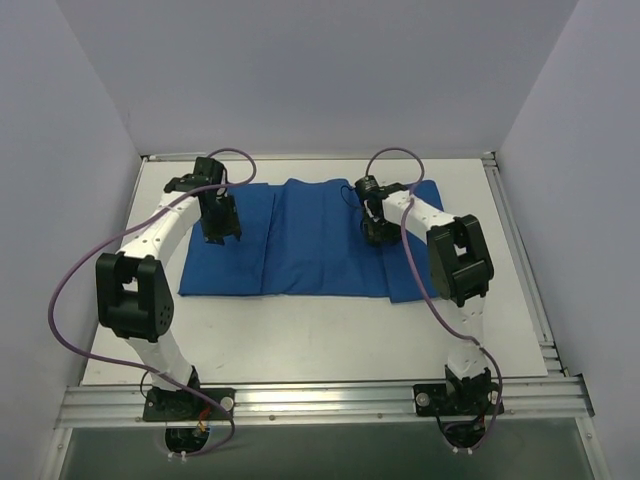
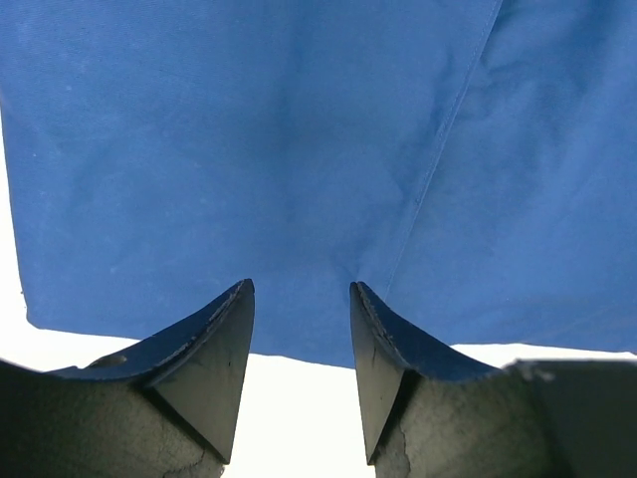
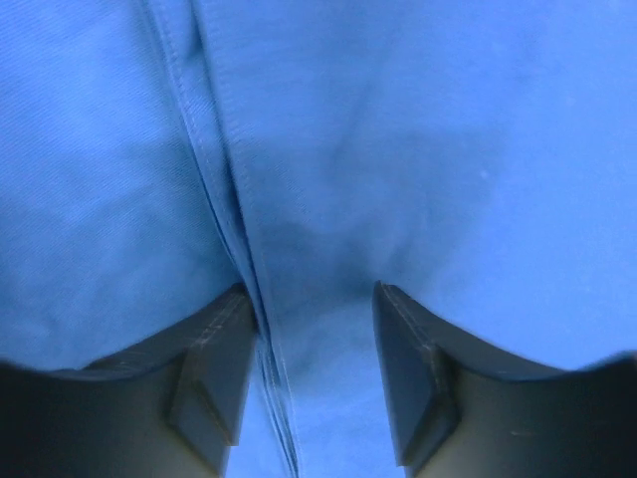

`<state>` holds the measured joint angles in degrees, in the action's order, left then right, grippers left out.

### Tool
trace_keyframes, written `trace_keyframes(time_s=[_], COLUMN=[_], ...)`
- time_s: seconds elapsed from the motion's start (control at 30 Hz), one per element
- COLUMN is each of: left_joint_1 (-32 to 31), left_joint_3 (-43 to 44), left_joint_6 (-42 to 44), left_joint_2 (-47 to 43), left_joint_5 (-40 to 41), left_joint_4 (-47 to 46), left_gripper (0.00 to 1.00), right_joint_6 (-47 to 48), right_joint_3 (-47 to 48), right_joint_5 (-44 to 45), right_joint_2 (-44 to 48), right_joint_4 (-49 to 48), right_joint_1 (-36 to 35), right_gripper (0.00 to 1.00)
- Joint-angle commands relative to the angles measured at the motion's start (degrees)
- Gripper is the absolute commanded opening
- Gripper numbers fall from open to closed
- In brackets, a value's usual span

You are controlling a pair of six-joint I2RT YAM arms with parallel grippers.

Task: Open and lay out the surgical kit
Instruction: Open the surgical kit at the center of the board.

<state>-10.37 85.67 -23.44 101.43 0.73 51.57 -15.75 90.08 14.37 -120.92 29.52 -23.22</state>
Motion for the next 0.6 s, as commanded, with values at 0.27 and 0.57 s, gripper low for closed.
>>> trace_keyframes(time_s=[0.27,0.57], left_joint_1=[0.44,0.53], left_joint_3=[-1.12,3.36], left_joint_6=[-0.99,1.03], left_joint_2=[1.06,2.63], left_joint_5=[-2.05,-3.01], left_joint_4=[-2.88,-1.12], left_gripper=[0.51,0.6], right_joint_6=[-0.6,1.59], right_joint_3=[2.81,8.88], right_joint_5=[10.67,24.96], right_joint_2=[0.33,5.26], right_joint_4=[6.6,10.47], right_joint_1=[3.61,22.95], right_gripper=[0.01,0.04])
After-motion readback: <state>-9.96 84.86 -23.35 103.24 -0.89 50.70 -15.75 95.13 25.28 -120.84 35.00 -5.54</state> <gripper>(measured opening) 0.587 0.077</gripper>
